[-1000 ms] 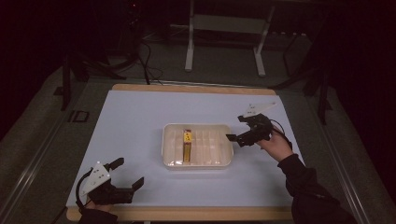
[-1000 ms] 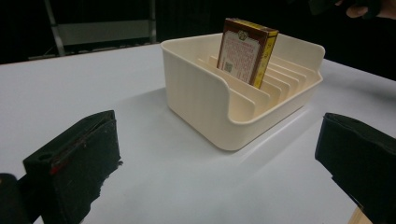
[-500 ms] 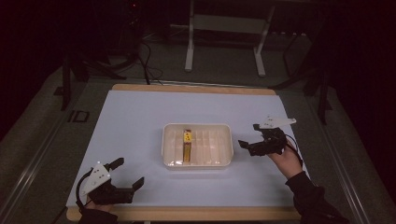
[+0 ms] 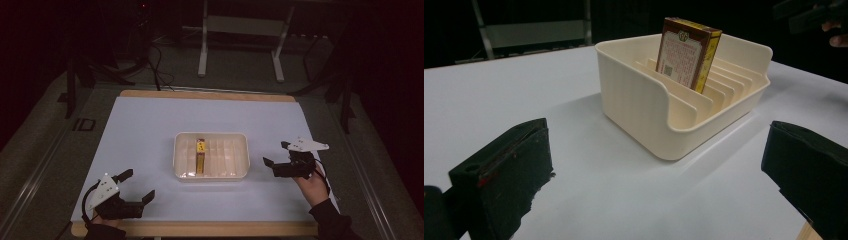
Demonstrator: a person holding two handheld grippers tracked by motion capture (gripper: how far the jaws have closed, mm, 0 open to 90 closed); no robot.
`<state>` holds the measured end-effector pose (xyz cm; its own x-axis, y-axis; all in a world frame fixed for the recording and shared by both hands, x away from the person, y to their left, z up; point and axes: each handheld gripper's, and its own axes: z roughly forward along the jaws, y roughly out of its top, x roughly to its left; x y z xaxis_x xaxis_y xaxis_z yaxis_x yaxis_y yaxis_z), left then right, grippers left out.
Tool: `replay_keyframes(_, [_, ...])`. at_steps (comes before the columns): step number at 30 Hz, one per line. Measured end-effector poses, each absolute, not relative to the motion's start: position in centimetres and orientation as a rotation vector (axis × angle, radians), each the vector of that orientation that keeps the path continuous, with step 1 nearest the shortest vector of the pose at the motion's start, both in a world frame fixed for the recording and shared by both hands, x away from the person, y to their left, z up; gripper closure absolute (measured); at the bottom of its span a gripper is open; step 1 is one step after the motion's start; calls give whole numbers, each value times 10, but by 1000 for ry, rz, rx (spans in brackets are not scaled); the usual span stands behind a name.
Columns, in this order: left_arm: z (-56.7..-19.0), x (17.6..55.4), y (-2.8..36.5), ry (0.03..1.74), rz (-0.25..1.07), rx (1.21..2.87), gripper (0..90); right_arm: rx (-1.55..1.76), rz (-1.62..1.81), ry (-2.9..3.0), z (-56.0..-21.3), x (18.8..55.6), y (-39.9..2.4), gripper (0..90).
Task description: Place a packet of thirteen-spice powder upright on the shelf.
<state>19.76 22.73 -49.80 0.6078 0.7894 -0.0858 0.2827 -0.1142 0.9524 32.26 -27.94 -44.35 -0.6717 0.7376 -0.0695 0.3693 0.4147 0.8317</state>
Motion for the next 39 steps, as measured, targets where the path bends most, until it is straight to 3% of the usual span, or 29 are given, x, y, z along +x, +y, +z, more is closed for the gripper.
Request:
replay_keyframes(23, [-498,198,225,880,544,1696,1,962,1061,2168,-472,288,-304,112])
replay_keyframes(39, [-499,199,223,873,535,1709,1,1002,1062,2160,-477,288,-307,112])
